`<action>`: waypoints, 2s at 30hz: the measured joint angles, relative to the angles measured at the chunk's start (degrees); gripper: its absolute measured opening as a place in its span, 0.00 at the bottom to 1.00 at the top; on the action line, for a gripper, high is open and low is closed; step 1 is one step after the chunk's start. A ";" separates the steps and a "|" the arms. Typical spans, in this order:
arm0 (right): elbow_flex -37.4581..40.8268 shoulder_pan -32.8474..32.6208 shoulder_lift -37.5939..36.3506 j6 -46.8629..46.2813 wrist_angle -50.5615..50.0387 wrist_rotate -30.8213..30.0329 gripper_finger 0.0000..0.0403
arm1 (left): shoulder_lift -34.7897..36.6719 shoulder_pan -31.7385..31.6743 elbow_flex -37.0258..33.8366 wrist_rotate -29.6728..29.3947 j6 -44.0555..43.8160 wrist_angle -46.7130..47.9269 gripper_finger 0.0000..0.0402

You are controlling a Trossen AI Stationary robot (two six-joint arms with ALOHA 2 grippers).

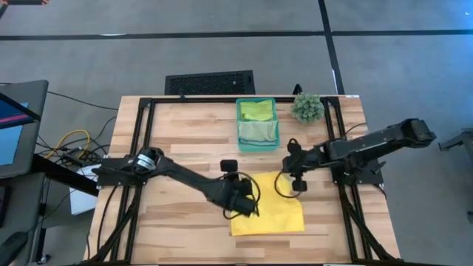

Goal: Fold microfiber towels
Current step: Fold the yellow microfiber cloth

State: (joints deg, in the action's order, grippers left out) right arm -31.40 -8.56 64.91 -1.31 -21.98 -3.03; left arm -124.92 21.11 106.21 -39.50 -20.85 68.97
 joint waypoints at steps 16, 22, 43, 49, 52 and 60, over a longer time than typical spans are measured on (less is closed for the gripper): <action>-8.01 0.23 2.77 -4.77 -18.22 -25.36 0.27 | 0.11 -6.07 -5.64 -6.06 0.27 -4.01 0.09; -2.14 -8.94 3.69 -7.92 -4.12 -4.47 0.27 | 0.11 -8.03 -8.65 -5.77 -8.85 3.98 0.30; -2.10 -30.81 23.56 -6.97 22.73 3.61 0.27 | -0.98 -5.95 -10.30 37.37 -2.23 -21.43 0.19; -2.73 -32.26 15.48 -12.81 17.41 -11.99 0.27 | -0.39 -5.24 -8.52 27.52 1.38 -21.27 0.10; -2.73 -30.26 12.68 -20.62 11.20 -21.70 0.27 | -0.71 -5.87 -8.41 12.90 0.22 -25.64 0.07; 4.81 -19.66 14.28 -25.71 16.24 -21.59 0.19 | -0.83 -14.15 -16.05 17.78 -6.37 -37.00 0.01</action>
State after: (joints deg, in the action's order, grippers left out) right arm -26.59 -28.22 79.19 -27.02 -5.74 -24.62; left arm -125.75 6.97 90.16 -21.72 -27.22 31.98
